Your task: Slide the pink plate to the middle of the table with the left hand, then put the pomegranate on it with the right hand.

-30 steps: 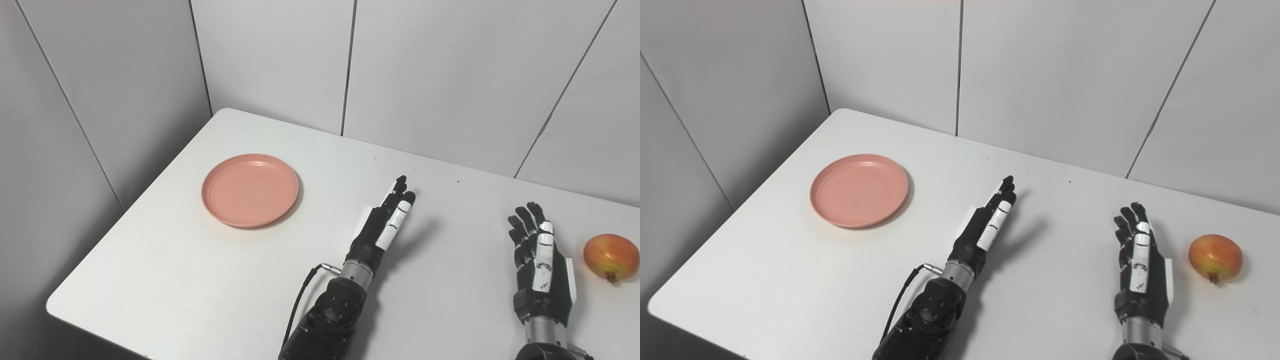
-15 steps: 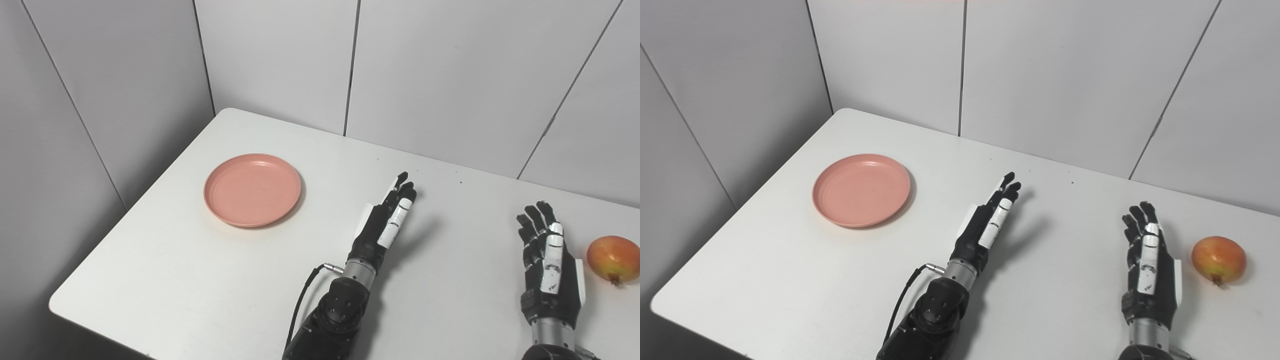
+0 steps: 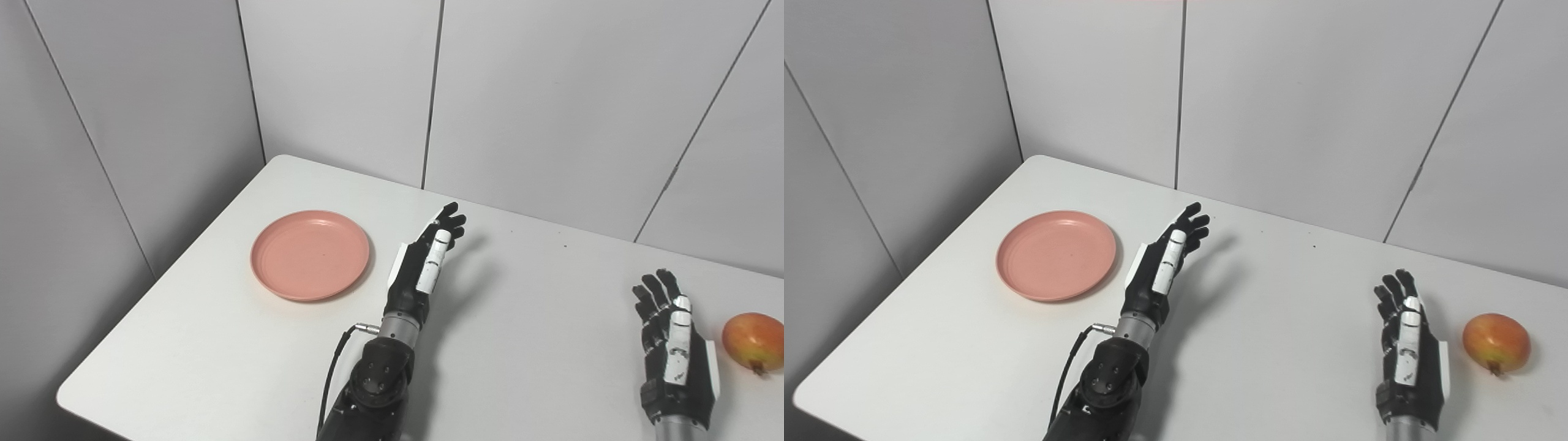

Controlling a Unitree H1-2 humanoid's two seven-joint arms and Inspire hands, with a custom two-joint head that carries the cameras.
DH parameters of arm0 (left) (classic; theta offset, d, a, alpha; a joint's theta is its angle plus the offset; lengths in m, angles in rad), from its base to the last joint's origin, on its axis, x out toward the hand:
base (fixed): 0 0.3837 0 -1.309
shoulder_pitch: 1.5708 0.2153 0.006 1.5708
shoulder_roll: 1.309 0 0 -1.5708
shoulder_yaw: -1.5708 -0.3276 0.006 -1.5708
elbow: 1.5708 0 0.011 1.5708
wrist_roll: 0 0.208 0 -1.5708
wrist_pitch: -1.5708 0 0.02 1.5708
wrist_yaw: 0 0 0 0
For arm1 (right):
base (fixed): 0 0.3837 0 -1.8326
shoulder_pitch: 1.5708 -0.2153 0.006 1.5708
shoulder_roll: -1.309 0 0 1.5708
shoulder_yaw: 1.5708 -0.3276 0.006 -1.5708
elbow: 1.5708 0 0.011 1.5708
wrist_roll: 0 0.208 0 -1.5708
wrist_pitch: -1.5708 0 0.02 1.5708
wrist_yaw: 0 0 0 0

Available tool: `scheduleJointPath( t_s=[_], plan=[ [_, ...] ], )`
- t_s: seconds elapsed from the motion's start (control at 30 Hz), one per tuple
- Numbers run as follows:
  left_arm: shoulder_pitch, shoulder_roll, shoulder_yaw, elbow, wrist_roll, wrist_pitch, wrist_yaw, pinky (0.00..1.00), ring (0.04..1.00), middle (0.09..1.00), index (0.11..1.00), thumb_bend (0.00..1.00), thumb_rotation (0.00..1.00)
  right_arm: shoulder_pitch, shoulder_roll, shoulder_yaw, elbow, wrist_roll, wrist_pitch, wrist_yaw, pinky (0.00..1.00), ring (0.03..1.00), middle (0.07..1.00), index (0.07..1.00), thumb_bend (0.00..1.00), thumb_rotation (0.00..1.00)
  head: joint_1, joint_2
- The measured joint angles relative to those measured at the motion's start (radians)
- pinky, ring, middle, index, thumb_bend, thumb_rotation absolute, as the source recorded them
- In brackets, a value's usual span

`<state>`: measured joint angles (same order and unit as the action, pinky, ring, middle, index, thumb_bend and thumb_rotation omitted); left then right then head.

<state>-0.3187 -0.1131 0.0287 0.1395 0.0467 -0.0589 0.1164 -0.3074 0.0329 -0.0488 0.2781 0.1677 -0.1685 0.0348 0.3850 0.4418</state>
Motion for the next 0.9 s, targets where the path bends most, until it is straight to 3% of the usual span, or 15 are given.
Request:
scheduleJointPath(
  t_s=[0.57,0.9],
  plan=[
    [-0.120,0.105,0.135,-0.050,-0.045,0.022,0.049,0.79,0.779,0.777,0.753,0.67,1.00,-0.007,0.004,0.002,0.012,-0.014,-0.001,-0.003,0.96,0.907,0.900,0.910,0.55,0.98,-0.009,-0.008],
    [-0.129,0.157,0.183,-0.056,-0.068,0.044,0.071,0.72,0.770,0.763,0.734,0.71,1.00,-0.016,0.004,-0.005,0.024,-0.004,-0.013,-0.003,0.95,0.890,0.886,0.894,0.57,0.94,0.012,-0.009]
  ],
)
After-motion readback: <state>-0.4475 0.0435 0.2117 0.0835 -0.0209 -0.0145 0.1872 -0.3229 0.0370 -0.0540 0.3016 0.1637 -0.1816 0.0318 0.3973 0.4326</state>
